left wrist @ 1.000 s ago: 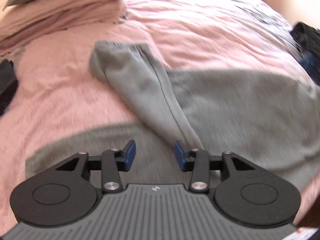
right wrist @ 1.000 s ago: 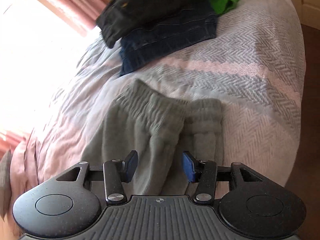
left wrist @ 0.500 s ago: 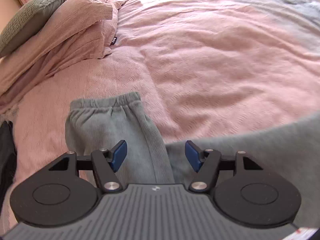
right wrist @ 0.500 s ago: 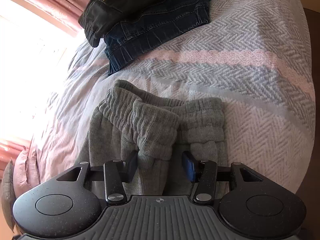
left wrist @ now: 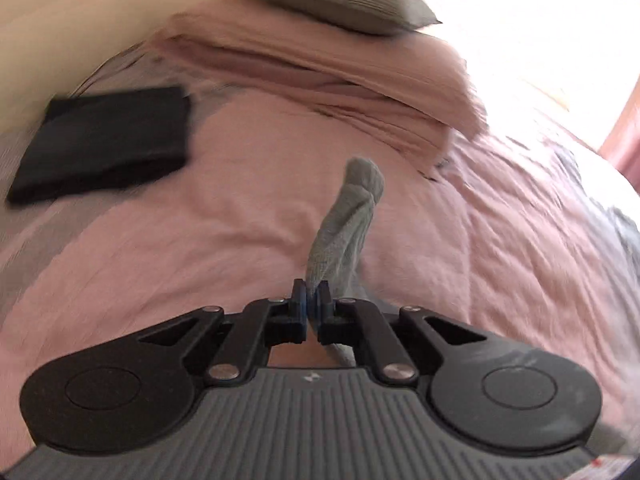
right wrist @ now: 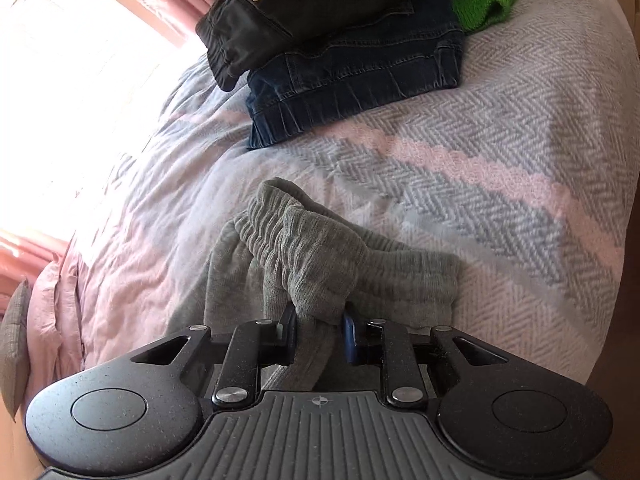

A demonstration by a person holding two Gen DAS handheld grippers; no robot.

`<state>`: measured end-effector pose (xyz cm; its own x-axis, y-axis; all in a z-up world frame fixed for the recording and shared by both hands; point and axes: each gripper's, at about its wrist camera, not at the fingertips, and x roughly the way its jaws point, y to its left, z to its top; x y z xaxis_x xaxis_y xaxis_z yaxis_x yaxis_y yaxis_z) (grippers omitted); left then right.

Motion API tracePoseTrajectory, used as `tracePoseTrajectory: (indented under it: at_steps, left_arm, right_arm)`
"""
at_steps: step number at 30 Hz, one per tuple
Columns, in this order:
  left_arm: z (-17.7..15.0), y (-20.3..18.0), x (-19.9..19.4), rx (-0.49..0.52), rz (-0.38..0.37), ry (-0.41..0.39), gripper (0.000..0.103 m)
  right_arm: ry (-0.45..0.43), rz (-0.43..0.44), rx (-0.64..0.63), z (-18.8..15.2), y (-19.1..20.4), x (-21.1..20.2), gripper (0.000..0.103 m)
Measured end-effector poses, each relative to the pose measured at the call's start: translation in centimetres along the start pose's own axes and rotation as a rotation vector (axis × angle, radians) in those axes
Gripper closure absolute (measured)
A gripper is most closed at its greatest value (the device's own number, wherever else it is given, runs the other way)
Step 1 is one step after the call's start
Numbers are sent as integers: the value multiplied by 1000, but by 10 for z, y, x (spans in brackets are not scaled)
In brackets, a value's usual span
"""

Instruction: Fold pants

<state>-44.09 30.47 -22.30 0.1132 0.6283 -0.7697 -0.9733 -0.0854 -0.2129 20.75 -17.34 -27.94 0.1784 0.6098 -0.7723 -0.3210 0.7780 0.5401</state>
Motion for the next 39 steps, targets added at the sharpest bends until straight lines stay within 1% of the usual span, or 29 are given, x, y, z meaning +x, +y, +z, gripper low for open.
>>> tracePoseTrajectory:
  at_steps: [1,2,4,6,7,8,9,10,11,12,13,14,15,16,18,20,21,22,23,25,26,27,28,29,30,33,35,37,39]
  left_arm:
    - [-9,31,-7,-98,-12,38,99]
    - [-23,55,-9,-159,-6,81,99]
    - [-53,87,-5,-256,22,149,100]
    - [-80,109,5,-379,-14,187,99]
    - [-91,116,9,-434,-19,180,98]
    - [-96,120,11,-466,-38,157,97]
    - [-99,124,13,-487,-57,137,90]
    - [-100,125,15,-492,-57,130,85]
    - [-100,125,17,-498,-50,120,85]
    - [-97,126,19,-500,-57,114,86]
    - [-93,126,20,-486,-63,117,101]
    - [-87,123,19,-448,-61,118,101]
    - [-78,118,14,-386,-63,105,101]
    - [-70,112,7,-336,-75,79,101]
    - [-50,105,-13,-270,-121,21,100]
    - [-41,101,-35,-216,-157,-35,100]
    - [-42,99,-43,-164,-148,-54,99]
    - [-47,98,-47,-114,-126,-52,98]
    - [-55,102,-47,-99,-105,-24,98]
    - [-82,112,-35,-108,-38,70,98]
    - [-97,114,-28,-84,4,112,98]
    - [-112,115,-22,-59,41,144,98]
    - [-122,116,-19,-49,58,157,98]
    - [-130,119,-21,-54,58,153,98]
    - [-132,121,-25,-71,52,140,98]
    - [-127,126,-37,-100,25,130,98]
    - [-123,125,-41,-96,7,134,98]
    - [-116,124,-37,-102,10,149,98]
    - [-111,123,-42,-102,-5,124,98]
  right_arm:
    - [4,1,-6,0,0,0,84]
    - [3,-5,-8,0,1,0,84]
    - [7,-17,1,-3,1,3,84]
    - [10,-26,24,-6,0,6,83]
    - [1,-31,27,-7,0,6,82]
    - [-1,-32,27,-8,0,6,82]
    - [-1,-34,25,-8,0,7,82]
    - [2,-36,26,-8,-1,7,81]
    - [4,-34,28,-8,-1,7,81]
    - [5,-30,27,-7,-2,7,81]
    - [9,-31,19,-7,-1,6,81]
    - [15,-35,3,-5,2,5,84]
    - [21,-44,-24,-2,7,3,85]
    - [22,-38,-50,2,12,-1,87]
    - [19,16,-74,15,20,-14,88]
    - [-1,64,-81,27,22,-30,88]
    - [-5,68,-82,31,19,-35,88]
    - [7,56,-79,32,14,-37,88]
    - [28,36,-74,29,6,-36,88]
    - [74,-10,-71,18,-12,-26,88]
    - [91,-44,-55,10,-23,-18,88]
    - [107,-71,-34,4,-33,-11,88]
    - [116,-78,-14,-1,-40,-6,88]
    - [98,-76,-3,-4,-42,-5,88]
    - [85,-61,1,-4,-42,-7,88]
    - [73,-27,-15,2,-38,-13,88]
    - [81,-33,-29,6,-35,-13,88]
    - [82,-43,-22,6,-32,-11,88]
    - [70,-44,-33,7,-25,-13,88]
